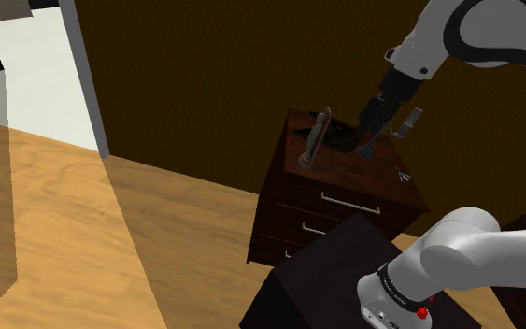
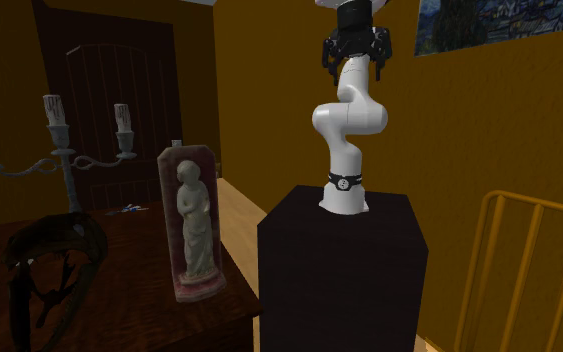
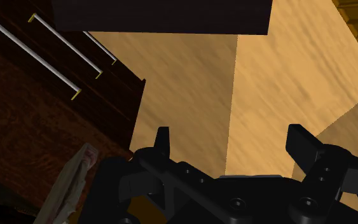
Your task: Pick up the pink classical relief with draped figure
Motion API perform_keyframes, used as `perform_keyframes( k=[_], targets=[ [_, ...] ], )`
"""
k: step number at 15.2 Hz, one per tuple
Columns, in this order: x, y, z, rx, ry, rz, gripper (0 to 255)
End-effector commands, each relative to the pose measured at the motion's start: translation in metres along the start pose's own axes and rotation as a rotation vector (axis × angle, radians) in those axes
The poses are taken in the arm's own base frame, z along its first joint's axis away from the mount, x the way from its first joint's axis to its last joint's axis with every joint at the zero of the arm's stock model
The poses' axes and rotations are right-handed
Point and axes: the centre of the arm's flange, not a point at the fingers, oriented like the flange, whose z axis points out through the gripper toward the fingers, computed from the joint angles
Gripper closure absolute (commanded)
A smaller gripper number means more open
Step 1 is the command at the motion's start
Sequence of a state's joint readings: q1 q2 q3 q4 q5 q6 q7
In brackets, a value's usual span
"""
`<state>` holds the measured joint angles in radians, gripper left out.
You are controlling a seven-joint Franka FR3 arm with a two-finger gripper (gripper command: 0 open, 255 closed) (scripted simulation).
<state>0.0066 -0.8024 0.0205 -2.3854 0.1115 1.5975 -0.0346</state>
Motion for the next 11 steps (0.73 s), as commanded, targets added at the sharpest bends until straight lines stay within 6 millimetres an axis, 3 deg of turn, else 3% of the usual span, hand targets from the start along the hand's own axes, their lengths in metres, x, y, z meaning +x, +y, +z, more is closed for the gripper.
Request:
perform_keyframes(
  k=[1,11],
  targets=[
    [0.0,0.0,0.0,0.0,0.0,0.0,0],
    [0.096,0.079,0.033,-0.041,-0.001,0.102,0]
  ],
)
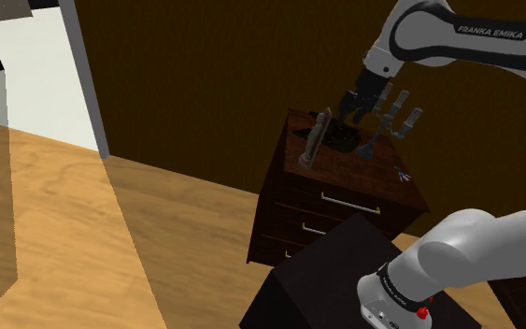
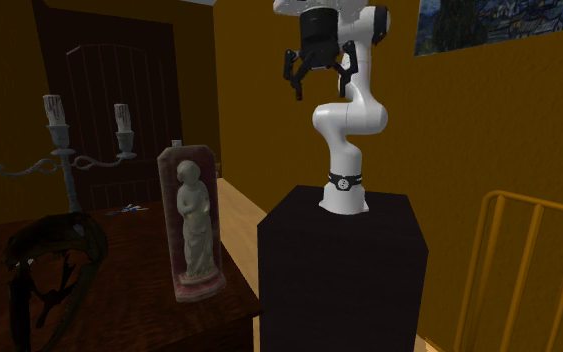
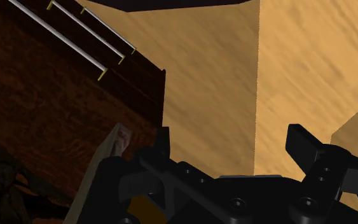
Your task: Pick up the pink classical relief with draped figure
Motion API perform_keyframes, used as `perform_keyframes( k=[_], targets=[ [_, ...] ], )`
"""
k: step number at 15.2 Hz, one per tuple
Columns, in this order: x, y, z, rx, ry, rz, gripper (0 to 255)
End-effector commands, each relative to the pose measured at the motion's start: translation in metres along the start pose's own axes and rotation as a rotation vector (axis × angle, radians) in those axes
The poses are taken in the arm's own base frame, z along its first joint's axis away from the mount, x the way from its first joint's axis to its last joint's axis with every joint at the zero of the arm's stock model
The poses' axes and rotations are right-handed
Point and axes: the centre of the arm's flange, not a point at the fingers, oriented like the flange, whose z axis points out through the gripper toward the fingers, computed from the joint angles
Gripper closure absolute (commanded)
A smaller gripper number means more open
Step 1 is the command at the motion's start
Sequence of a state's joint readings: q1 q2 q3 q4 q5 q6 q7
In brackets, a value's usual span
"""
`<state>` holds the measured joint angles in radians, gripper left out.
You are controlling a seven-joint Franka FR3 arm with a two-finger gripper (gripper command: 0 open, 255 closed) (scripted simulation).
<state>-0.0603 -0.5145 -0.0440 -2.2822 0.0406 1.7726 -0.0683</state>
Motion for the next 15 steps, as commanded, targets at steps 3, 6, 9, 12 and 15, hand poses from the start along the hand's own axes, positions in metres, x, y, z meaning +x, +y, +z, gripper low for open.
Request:
perform_keyframes(
  k=[3,6,9,12,15],
  targets=[
    [0.039,0.031,0.012,-0.017,0.0,0.041,0],
    [0.067,0.054,0.022,-0.03,0.0,0.072,0],
    [0.095,0.079,0.031,-0.042,-0.001,0.102,0],
    [0.122,0.105,0.04,-0.055,-0.001,0.133,0],
    [0.149,0.132,0.049,-0.067,-0.001,0.163,0]
  ],
)
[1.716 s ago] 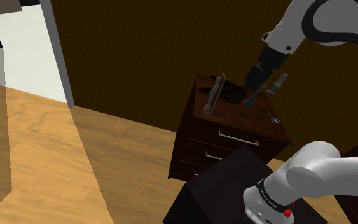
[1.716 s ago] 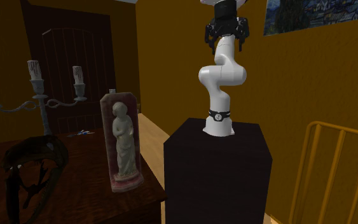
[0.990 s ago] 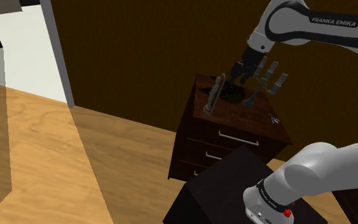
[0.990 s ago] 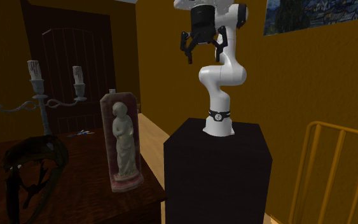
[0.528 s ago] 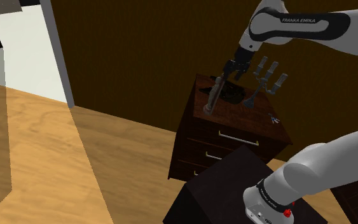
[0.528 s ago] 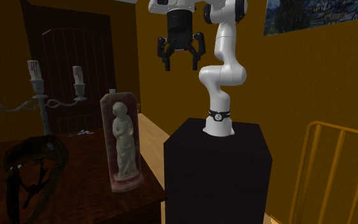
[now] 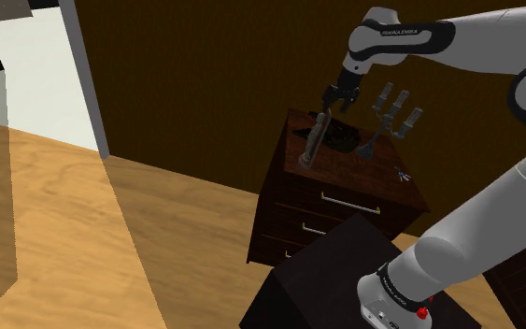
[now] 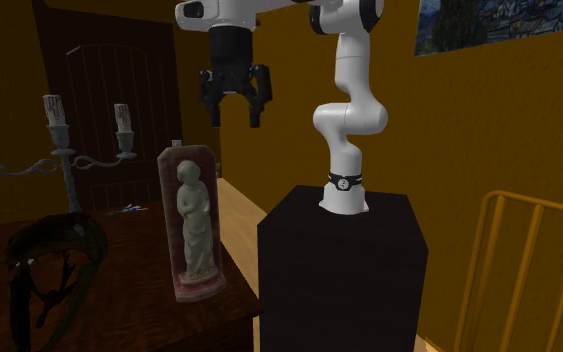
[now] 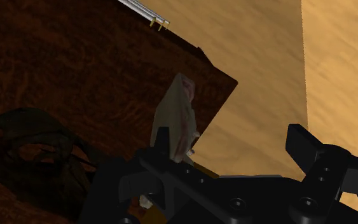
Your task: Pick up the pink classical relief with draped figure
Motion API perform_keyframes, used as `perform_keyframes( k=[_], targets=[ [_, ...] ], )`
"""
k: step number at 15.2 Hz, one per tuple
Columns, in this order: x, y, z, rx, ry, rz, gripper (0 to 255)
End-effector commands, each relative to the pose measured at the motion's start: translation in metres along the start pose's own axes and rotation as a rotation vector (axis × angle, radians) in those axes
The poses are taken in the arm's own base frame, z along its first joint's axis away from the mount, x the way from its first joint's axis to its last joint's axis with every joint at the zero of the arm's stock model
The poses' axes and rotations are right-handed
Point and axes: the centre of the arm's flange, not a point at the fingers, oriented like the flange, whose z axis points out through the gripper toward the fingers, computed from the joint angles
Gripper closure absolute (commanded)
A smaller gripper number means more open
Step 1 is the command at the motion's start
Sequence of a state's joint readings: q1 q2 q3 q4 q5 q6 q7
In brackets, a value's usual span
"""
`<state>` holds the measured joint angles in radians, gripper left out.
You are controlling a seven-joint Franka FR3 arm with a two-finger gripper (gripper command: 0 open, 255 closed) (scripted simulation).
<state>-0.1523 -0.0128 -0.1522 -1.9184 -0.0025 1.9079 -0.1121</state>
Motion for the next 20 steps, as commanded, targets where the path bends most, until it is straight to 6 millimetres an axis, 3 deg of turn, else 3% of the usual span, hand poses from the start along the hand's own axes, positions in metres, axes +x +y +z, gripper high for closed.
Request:
perform_keyframes(
  k=[1,5,14,15,20],
  targets=[
    [0.02,0.013,0.006,-0.009,0.0,0.021,0],
    [0.055,0.041,0.018,-0.024,0.0,0.058,0],
    [0.055,0.041,0.058,-0.024,0.0,0.058,0],
    [0.056,0.041,0.059,-0.024,0.0,0.058,255],
    [0.056,0.042,0.059,-0.024,0.0,0.058,255]
  ],
)
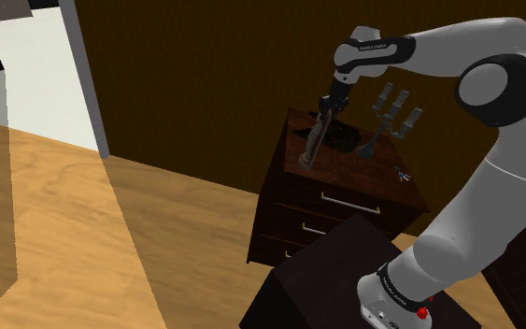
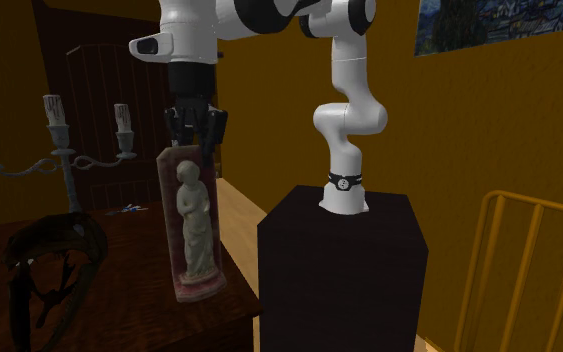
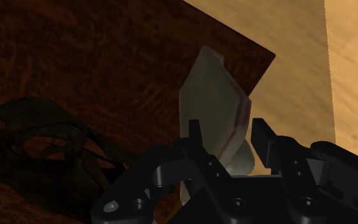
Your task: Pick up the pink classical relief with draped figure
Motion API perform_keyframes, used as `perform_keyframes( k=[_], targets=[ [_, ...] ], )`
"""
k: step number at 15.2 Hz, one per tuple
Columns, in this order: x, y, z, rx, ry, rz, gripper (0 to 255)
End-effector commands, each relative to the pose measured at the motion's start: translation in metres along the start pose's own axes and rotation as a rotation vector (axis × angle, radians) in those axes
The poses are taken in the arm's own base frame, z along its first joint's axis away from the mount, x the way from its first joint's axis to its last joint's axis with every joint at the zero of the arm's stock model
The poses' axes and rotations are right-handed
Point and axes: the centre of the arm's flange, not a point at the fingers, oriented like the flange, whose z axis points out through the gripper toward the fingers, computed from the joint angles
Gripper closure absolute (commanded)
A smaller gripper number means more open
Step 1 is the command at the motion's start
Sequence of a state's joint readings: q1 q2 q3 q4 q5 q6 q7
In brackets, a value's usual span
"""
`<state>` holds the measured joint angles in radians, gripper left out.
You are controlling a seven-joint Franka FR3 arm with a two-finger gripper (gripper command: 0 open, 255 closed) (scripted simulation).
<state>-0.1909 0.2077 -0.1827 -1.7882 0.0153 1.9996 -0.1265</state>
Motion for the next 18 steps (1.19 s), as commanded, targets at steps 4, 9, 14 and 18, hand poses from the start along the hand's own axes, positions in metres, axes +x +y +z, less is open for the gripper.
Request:
perform_keyframes(
  k=[4,9,14,18],
  targets=[
    [-0.001,-0.001,0.001,0.0,-0.002,0.0,255],
    [-0.001,0.0,-0.026,0.0,-0.002,0.0,255],
    [0.0,0.001,-0.052,0.0,-0.002,0.0,255],
    [0.0,0.001,-0.073,0.0,-0.002,0.0,255]
  ],
)
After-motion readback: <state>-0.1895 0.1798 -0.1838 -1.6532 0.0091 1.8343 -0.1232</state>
